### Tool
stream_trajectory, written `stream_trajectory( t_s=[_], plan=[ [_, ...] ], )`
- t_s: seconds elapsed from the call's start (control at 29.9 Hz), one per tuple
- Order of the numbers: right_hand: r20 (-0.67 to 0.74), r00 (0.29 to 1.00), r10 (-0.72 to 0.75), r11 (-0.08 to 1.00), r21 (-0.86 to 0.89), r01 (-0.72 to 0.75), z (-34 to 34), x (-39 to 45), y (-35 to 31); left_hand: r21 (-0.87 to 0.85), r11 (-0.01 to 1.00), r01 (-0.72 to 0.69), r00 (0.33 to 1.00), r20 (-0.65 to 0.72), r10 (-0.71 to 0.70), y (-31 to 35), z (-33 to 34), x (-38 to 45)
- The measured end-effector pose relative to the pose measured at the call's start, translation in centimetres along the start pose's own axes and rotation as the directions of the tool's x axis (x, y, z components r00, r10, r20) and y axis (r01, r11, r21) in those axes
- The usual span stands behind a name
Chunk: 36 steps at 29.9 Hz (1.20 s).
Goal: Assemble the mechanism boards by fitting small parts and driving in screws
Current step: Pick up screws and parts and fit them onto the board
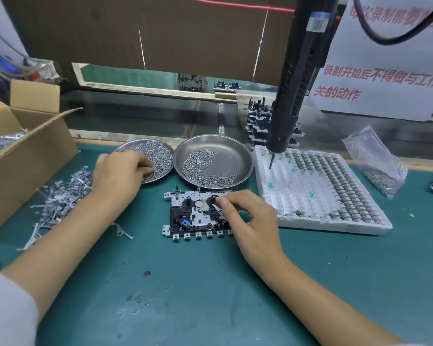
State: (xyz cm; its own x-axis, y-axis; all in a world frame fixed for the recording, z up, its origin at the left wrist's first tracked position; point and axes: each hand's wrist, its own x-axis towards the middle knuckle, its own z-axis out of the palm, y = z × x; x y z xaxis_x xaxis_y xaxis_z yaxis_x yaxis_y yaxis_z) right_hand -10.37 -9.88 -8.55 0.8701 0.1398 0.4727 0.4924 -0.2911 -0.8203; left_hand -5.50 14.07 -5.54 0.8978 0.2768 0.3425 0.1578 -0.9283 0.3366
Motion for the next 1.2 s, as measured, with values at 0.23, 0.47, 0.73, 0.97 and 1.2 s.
stream_trajectory(
  t_s=[0.23,0.47,0.73,0.97,1.2],
  plan=[
    [0.009,1.000,0.008,1.000,0.006,-0.009,0.0,0.0,0.1,-0.036,0.996,-0.078,0.979,-0.193,0.069,-0.2,0.4,-1.1],
    [0.008,1.000,-0.005,1.000,-0.004,0.005,0.0,0.0,0.2,-0.004,0.990,-0.143,0.959,-0.250,0.137,-0.5,0.7,-1.1],
    [0.183,0.937,-0.298,0.920,-0.206,0.333,0.3,1.0,-0.8,-0.485,0.864,-0.136,0.967,-0.256,0.009,2.0,-0.1,-2.8],
    [0.304,0.952,0.022,0.769,-0.614,0.179,1.8,8.4,-1.3,-0.724,0.689,-0.046,0.974,-0.186,-0.129,3.1,-0.1,-3.8],
    [0.266,0.920,0.288,0.628,-0.777,0.028,2.1,10.1,0.4,-0.751,0.652,-0.106,0.982,-0.182,-0.050,4.0,0.7,-4.8]
  ],
)
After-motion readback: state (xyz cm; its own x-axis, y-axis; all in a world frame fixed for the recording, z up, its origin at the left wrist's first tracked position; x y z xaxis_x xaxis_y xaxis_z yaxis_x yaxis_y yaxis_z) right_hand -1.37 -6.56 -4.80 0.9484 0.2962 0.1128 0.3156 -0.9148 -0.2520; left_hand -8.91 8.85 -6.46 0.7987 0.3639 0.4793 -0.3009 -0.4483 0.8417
